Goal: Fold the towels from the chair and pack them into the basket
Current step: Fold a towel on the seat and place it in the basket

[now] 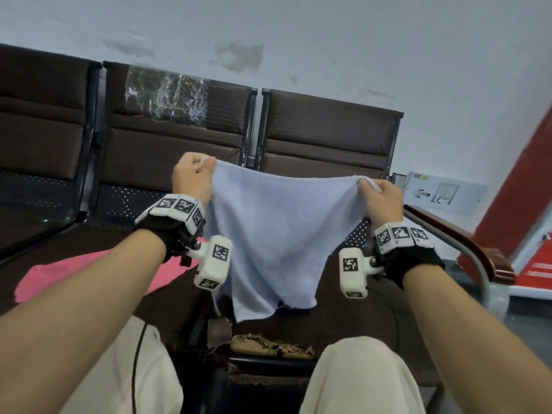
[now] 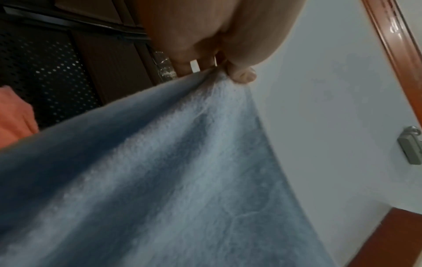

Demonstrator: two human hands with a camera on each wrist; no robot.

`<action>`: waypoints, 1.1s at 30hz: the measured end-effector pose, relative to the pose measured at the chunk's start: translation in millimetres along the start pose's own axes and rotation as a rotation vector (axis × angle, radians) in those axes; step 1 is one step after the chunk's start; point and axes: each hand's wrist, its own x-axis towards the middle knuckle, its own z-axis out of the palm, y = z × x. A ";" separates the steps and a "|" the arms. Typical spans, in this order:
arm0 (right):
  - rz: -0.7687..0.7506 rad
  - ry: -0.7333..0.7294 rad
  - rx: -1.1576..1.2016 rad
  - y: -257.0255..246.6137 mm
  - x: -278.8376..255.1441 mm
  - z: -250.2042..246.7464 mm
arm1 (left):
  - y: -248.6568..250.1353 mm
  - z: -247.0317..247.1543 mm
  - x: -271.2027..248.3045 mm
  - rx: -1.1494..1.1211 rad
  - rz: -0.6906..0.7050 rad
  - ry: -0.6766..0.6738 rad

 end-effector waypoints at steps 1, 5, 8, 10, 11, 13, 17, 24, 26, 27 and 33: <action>-0.019 0.045 0.019 -6.8 5.9 -4.0 | 4.4 -1.6 5.6 0.011 0.013 0.019; -0.069 0.157 0.003 -23.5 23.9 -11.6 | 16.7 0.0 22.1 0.038 0.053 0.007; 0.012 0.127 -0.055 -5.9 20.2 -4.2 | 4.1 5.2 23.7 0.152 0.039 -0.038; 0.088 0.071 -0.102 19.4 12.1 3.3 | -14.5 10.1 20.9 0.194 -0.003 -0.078; 0.119 0.053 -0.116 30.9 8.4 7.1 | -24.7 13.9 18.9 0.201 -0.023 -0.097; 0.177 0.059 -0.115 48.0 6.0 16.2 | -44.2 24.8 15.4 0.186 -0.051 -0.135; 0.343 0.026 -0.018 70.1 2.9 37.7 | -76.5 47.8 3.6 0.079 -0.126 -0.213; 0.471 -0.202 0.338 87.8 -20.6 59.4 | -102.7 70.3 -8.3 -0.080 -0.358 -0.278; 0.476 -0.339 0.487 72.8 -23.4 60.7 | -99.0 70.3 -9.9 -0.141 -0.416 -0.303; 0.471 -0.432 0.570 66.6 -25.6 61.0 | -97.6 69.9 -11.9 -0.164 -0.433 -0.311; 0.256 -0.859 0.366 58.9 -50.0 68.6 | -82.0 73.5 -33.0 -0.183 -0.364 -0.504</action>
